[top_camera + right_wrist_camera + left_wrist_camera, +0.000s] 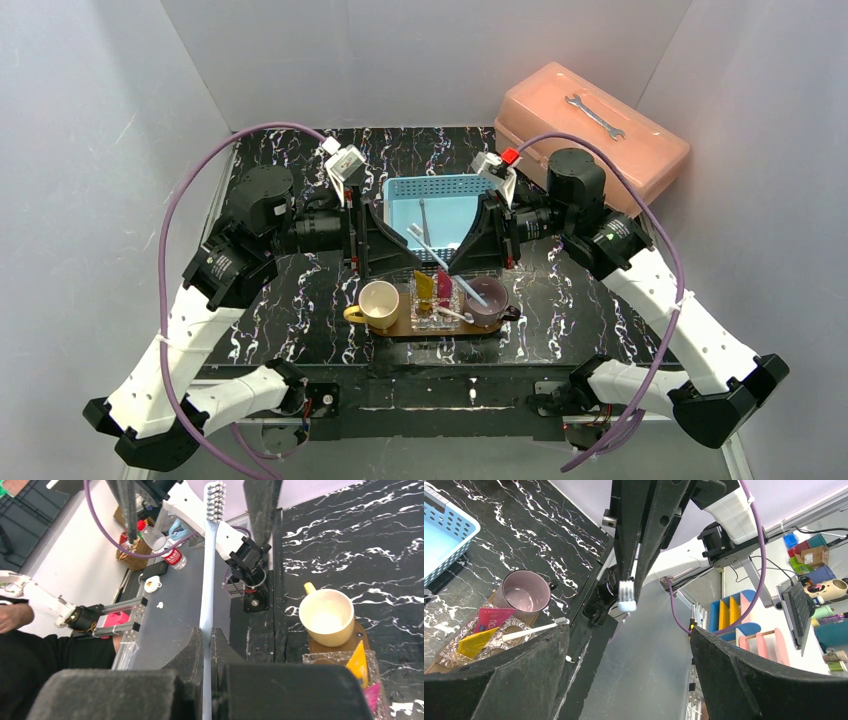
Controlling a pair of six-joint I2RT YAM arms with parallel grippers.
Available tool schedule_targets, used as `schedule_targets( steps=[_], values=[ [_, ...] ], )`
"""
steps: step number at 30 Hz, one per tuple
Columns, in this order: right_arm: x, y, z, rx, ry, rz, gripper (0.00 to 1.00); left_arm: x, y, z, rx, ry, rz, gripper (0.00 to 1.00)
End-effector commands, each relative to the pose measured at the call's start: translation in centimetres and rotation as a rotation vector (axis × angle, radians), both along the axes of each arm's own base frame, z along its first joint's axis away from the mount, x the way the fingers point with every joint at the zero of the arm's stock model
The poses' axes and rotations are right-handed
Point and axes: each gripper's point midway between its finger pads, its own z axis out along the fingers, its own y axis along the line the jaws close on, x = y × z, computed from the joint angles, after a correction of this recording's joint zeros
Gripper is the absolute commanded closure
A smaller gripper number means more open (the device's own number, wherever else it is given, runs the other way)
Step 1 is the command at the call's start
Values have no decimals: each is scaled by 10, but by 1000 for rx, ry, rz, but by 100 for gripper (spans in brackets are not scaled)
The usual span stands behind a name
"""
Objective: Prepare toiletry sets of a toothbrush and toothpaste on the tray
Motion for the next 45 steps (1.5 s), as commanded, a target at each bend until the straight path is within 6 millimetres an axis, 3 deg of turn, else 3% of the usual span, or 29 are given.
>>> schedule_targets(
  steps=[1,9,11,31,34,45],
  values=[
    [-16,7,19,69,-33,61,99,-7,1,19,-38,-37,-35,12],
    [-20,20,12,36,-5,63,99,-6,3,23,-39,-68,-21,35],
    [-20,23,8,24,-1,57,99,-7,4,24,-39,-77,-17,45],
    [-25,24,1,8,-1,44,99,-11,13,18,-15,-104,9,84],
    [-26,24,0,5,1,43,99,-11,14,16,-8,-101,11,100],
    [-24,23,-2,-14,-17,18,99,-12,17,5,21,-78,17,100]
  ],
)
